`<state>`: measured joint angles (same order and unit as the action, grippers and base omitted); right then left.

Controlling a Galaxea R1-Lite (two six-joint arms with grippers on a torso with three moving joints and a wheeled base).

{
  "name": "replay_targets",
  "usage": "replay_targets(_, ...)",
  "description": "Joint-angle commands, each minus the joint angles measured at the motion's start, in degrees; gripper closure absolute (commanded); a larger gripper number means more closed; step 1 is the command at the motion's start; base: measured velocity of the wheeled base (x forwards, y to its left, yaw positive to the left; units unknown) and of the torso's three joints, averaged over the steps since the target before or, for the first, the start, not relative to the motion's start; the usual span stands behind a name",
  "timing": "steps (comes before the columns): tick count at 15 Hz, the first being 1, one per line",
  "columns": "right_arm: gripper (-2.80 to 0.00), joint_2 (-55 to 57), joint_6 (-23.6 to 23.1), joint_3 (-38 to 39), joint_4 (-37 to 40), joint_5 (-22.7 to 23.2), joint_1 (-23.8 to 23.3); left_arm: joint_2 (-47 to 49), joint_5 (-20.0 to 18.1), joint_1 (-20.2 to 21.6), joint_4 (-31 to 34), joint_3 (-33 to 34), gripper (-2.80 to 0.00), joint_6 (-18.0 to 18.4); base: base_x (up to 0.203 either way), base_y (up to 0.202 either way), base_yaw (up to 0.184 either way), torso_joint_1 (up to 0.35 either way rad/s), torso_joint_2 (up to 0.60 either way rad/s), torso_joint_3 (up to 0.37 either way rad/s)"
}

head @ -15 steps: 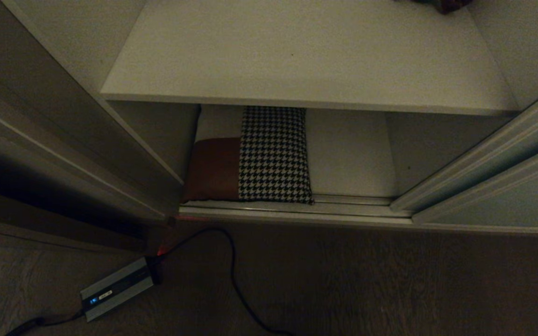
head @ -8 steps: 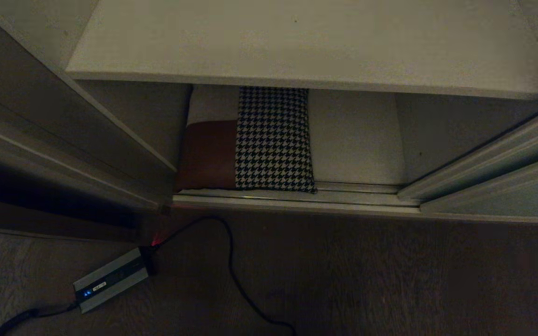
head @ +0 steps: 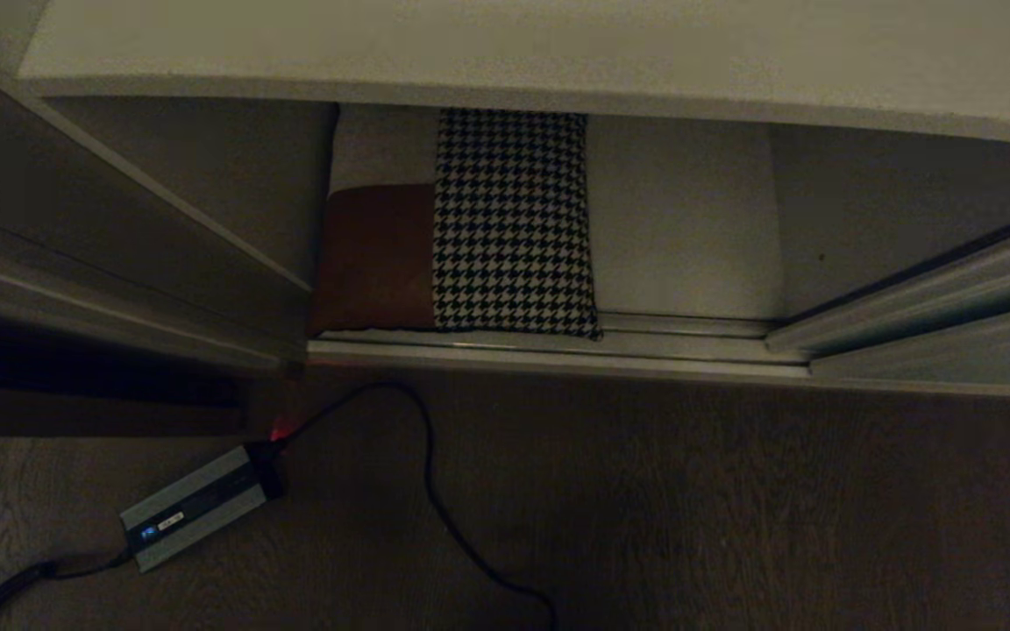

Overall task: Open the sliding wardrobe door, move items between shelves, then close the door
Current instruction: Place the pillow on the higher shelf

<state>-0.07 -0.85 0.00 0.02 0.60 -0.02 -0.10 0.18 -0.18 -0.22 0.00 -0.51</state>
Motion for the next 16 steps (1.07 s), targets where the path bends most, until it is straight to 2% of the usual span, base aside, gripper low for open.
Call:
replay_targets(1, 0.0, 0.0, 0.0, 0.2, 0.0, 0.0, 0.0, 0.1, 0.0, 0.0, 0.0, 0.0, 0.0, 0.0, 0.0, 0.0, 0.0, -0.001, 0.0, -0.202)
replay_targets(16, 0.0, 0.0, 0.0, 0.2, 0.0, 0.0, 0.0, 0.1, 0.0, 0.0, 0.0, 0.0, 0.0, 0.0, 0.0, 0.0, 0.0, 0.003, 0.0, -0.184)
